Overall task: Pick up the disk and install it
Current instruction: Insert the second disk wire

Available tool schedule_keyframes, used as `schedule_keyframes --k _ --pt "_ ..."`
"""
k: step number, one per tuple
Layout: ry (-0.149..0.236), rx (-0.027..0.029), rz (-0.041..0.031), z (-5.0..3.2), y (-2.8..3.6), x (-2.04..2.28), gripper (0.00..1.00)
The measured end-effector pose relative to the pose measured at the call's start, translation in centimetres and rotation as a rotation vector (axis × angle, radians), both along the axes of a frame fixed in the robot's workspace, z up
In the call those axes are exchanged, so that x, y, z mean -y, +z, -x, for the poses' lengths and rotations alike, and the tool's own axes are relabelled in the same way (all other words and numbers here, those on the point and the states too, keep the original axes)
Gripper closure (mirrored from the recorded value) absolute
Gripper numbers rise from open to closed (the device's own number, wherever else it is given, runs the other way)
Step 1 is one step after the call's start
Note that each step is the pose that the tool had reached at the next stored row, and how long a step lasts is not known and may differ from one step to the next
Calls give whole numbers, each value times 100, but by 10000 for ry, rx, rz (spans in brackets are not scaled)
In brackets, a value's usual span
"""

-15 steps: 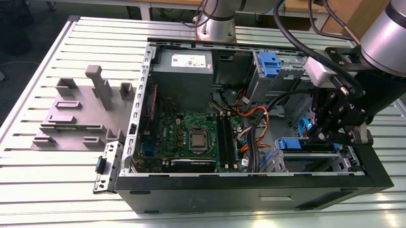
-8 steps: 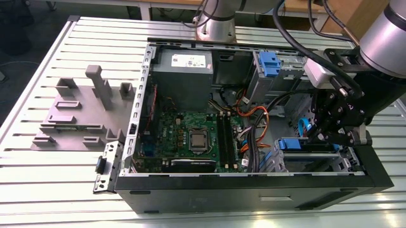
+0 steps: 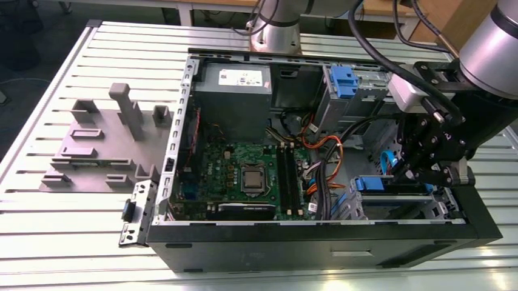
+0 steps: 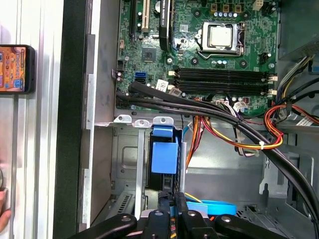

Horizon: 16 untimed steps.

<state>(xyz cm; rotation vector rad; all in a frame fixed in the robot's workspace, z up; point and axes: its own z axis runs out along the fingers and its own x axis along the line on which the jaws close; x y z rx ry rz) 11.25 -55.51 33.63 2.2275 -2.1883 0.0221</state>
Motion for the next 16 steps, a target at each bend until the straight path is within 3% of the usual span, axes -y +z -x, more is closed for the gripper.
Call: schedule_keyframes --k 16 --pt "0 0 -5 -7 -11 0 84"
